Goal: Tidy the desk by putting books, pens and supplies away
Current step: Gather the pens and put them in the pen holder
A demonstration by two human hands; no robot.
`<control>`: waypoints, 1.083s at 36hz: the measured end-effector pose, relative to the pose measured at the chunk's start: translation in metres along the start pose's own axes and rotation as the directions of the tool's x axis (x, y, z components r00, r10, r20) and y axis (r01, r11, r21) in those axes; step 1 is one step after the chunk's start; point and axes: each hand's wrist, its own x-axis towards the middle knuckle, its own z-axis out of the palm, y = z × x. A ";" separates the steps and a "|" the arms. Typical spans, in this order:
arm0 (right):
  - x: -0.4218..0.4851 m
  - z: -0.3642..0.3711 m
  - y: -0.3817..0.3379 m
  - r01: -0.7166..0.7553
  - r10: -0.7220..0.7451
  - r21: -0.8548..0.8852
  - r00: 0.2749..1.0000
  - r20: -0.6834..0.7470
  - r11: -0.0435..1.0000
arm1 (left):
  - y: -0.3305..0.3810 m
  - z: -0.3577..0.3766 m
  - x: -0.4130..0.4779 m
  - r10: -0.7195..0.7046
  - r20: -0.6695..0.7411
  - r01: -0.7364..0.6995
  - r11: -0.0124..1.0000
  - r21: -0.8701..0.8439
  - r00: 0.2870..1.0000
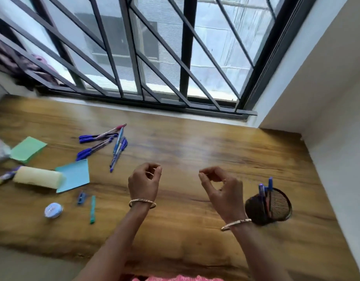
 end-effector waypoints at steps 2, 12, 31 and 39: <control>0.004 0.030 -0.006 -0.011 0.008 0.034 0.996 0.091 0.999 | -0.016 -0.020 0.012 -0.033 -0.032 0.035 0.999 0.042 0.999; 0.033 0.171 -0.035 -0.087 0.125 -0.102 0.883 0.452 0.991 | -0.074 -0.080 0.085 -0.239 -0.079 0.251 0.932 0.260 0.968; 0.088 0.295 -0.071 -0.397 0.481 -0.293 0.816 0.322 0.870 | -0.104 -0.083 0.157 -0.375 0.268 0.267 0.892 0.365 0.888; 0.092 0.306 -0.072 -0.465 0.547 -0.315 0.795 0.264 0.828 | -0.106 -0.105 0.157 -0.377 0.292 0.263 0.894 0.364 0.879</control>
